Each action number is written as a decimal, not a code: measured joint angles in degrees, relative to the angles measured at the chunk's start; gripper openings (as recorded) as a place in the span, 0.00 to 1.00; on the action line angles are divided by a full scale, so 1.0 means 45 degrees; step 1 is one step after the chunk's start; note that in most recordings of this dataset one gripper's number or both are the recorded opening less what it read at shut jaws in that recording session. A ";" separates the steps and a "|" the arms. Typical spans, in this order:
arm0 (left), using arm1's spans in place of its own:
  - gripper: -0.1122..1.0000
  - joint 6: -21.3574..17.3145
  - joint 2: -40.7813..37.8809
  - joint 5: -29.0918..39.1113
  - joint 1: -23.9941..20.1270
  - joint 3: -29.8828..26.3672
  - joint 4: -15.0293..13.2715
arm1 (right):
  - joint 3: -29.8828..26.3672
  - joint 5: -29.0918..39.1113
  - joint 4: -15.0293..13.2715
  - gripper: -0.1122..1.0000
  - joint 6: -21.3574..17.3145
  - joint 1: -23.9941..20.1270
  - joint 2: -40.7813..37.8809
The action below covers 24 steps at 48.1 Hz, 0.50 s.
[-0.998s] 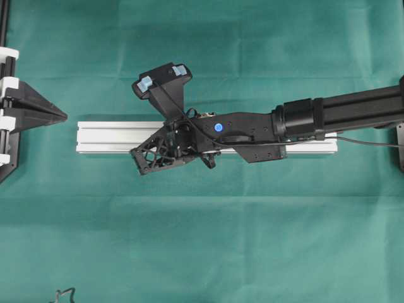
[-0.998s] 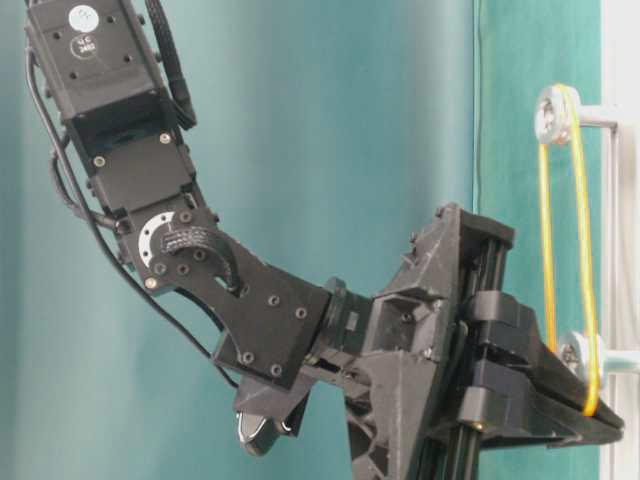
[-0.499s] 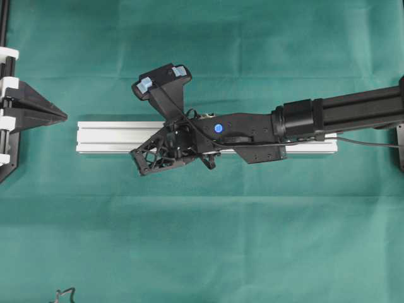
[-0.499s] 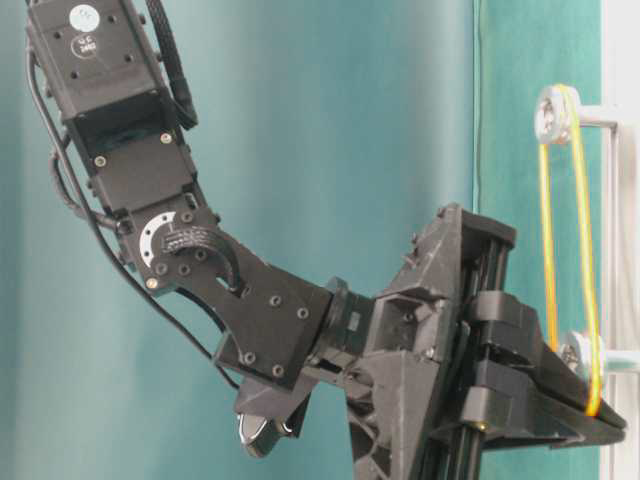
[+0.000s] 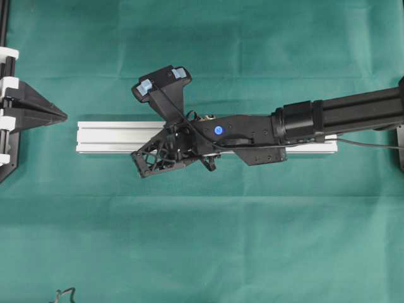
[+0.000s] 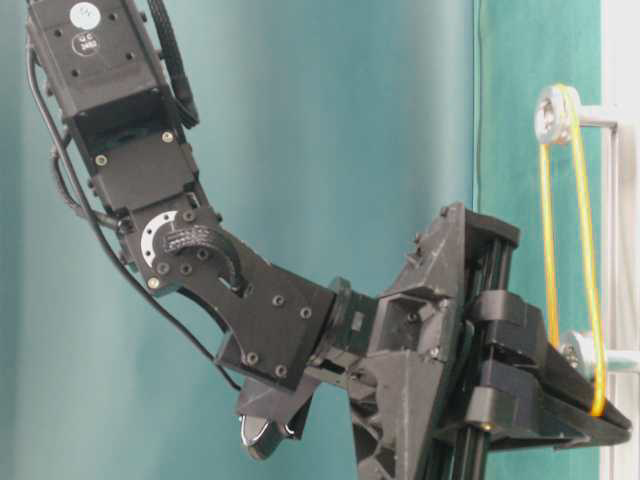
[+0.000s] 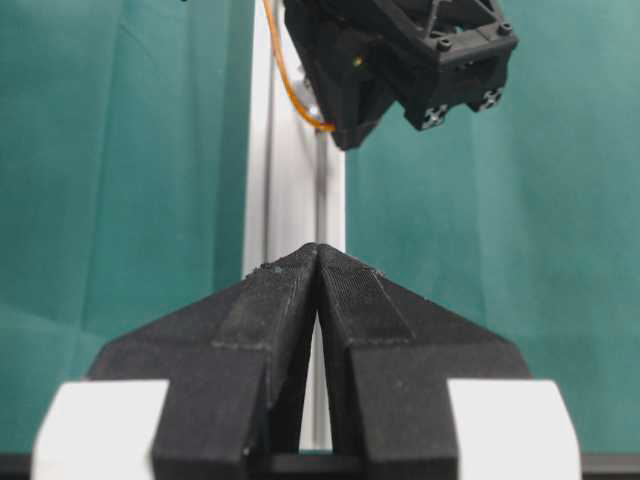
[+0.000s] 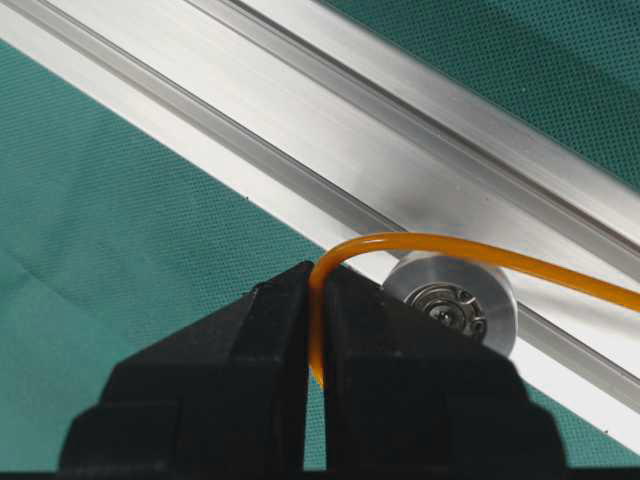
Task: Hook the rubber onto the shaft.
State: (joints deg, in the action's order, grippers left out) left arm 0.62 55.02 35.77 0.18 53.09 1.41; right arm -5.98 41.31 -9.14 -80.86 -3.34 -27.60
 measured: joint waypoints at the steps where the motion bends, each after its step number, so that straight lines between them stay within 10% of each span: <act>1: 0.10 0.0000 0.0020 -0.0020 0.0000 -0.0020 0.0000 | 0.0020 0.0000 0.0000 0.14 0.0000 -0.0020 0.0000; 24: 0.10 0.0000 0.0000 0.0000 0.0000 0.0000 0.0000 | 0.0039 0.0137 0.0020 0.14 0.0020 -0.0098 0.0000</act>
State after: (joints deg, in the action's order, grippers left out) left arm 0.62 55.02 35.77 0.18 53.09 1.41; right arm -5.80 41.92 -9.05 -80.77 -3.78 -27.60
